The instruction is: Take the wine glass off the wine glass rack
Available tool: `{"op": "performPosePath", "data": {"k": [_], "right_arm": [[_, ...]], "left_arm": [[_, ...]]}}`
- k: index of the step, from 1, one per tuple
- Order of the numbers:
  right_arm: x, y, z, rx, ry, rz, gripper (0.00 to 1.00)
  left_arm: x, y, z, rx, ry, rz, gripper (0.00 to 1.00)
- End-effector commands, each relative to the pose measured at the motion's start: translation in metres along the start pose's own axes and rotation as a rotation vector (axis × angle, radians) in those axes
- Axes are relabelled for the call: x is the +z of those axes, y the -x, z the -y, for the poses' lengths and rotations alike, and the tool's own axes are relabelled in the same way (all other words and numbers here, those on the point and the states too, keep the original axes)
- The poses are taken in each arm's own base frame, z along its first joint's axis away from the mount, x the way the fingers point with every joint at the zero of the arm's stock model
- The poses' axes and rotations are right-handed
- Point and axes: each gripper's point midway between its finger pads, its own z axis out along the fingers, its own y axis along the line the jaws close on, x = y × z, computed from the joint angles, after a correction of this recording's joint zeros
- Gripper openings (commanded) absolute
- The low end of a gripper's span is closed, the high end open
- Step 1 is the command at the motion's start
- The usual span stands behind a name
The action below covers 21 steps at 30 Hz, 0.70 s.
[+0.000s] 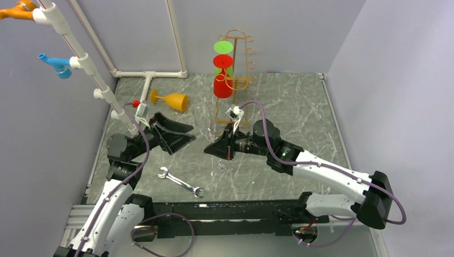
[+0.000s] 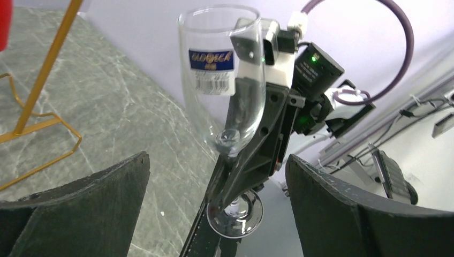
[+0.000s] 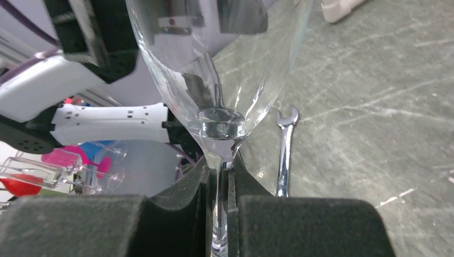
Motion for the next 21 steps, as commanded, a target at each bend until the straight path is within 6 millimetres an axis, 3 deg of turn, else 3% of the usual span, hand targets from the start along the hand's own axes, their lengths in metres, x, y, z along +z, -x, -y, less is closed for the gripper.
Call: {"op": "performPosePath", "data": {"k": [1,10,21], "right_arm": [[-0.006,0.045,-0.042,-0.064,0.159,0.154,0.0],[-0.003,0.041,-0.05,-0.08,0.22,0.129,0.0],[-0.012,0.011,-0.058,-0.173,0.269,-0.016,0.0]], "left_arm": [[-0.004,0.006,0.045,0.117,-0.218,0.029,1.0],[0.002,0.008,0.058,0.116,-0.323,0.055,1.0],[0.011,0.01,0.051,0.152,-0.204,-0.061,0.94]]}}
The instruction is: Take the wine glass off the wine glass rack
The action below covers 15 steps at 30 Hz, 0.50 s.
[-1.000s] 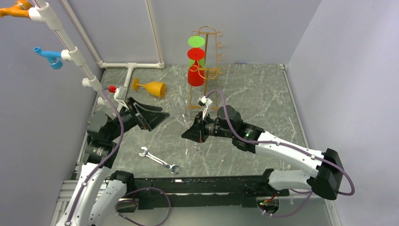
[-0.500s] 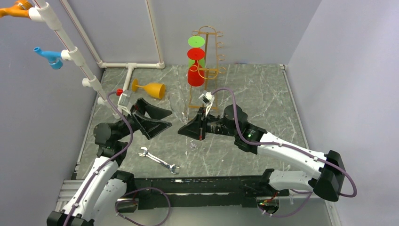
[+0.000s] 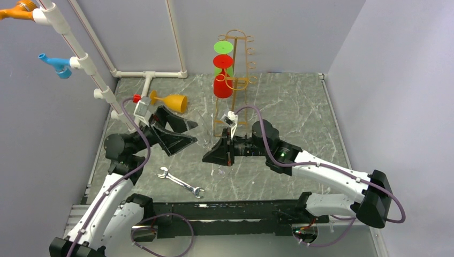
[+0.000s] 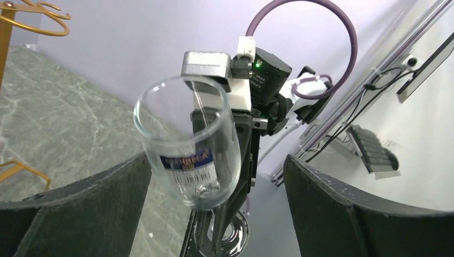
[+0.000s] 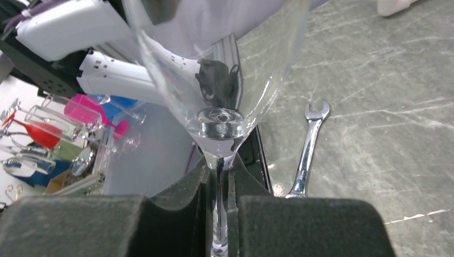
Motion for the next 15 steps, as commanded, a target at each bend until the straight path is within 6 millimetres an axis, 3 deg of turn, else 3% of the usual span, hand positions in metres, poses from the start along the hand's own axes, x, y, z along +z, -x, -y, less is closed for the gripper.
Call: {"op": "performPosePath", "data": {"k": [1,15], "right_arm": [[-0.007,0.018,-0.029,-0.117,0.097,0.011,0.0],[-0.006,0.01,-0.032,-0.206,0.095,-0.056,0.0]], "left_arm": [[0.002,0.002,0.008,0.07,0.012,-0.078,0.94],[0.004,-0.014,0.005,0.033,0.046,-0.238,0.88]]}}
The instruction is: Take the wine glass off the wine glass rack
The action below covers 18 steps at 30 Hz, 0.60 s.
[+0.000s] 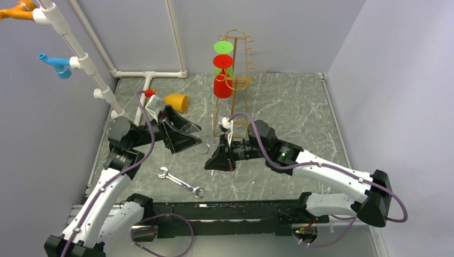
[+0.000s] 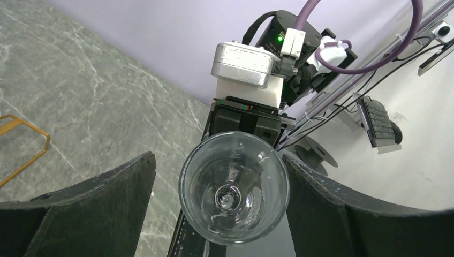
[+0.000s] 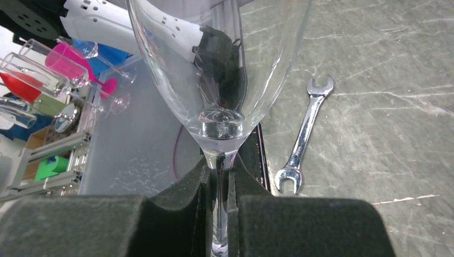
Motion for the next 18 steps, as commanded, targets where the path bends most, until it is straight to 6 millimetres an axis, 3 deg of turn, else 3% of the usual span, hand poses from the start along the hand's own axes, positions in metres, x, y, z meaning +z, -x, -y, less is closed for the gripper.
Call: {"op": "performPosePath", "data": {"k": [1,6,18], "right_arm": [[-0.004,0.037,-0.02,-0.126,0.052,0.088,0.0],[-0.004,0.038,-0.021,-0.144,0.058,0.075,0.0],[-0.002,0.038,-0.02,-0.163,0.061,0.072,0.0]], "left_arm": [[-0.003,-0.002,0.011,0.064,0.004,-0.06,0.88],[-0.003,-0.005,0.016,0.062,-0.019,-0.091,0.82],[-0.005,-0.015,0.017,0.038,-0.004,-0.164,0.84]]}}
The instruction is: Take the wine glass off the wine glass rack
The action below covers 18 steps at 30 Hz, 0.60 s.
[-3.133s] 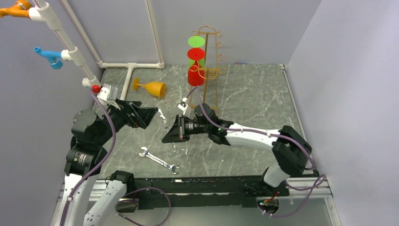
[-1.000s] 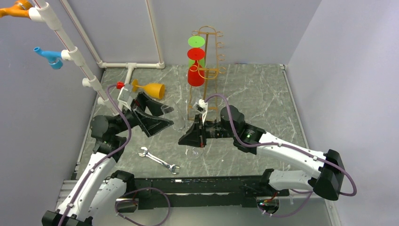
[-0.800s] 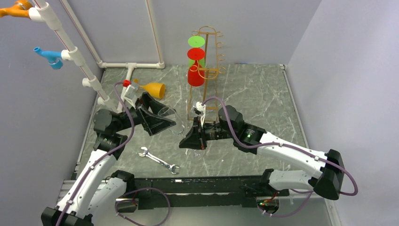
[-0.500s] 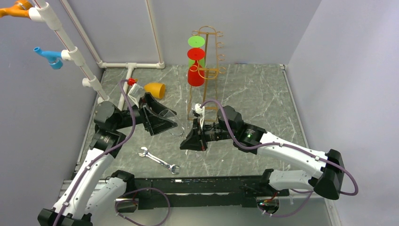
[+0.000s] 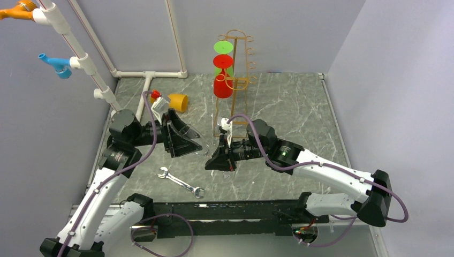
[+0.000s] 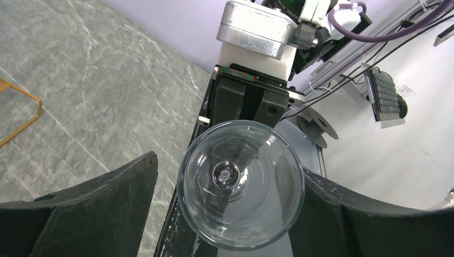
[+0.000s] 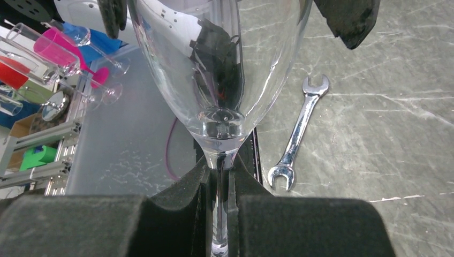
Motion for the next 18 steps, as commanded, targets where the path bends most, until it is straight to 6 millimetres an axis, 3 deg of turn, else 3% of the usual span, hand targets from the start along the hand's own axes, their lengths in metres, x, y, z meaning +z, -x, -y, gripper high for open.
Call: {"op": "performPosePath", "data": {"k": [1,14,18], "right_arm": [[-0.001,0.04,-0.017,-0.108,0.057,0.1,0.0],[0.0,0.026,-0.017,-0.09,0.067,0.046,0.0],[0.001,0.026,-0.017,-0.092,0.065,0.041,0.0]], "left_arm": [[-0.001,0.003,0.011,0.047,-0.037,-0.022,0.84],[0.001,0.012,0.014,0.077,-0.036,-0.022,0.78],[0.001,0.01,0.016,0.08,-0.047,-0.04,0.69]]}}
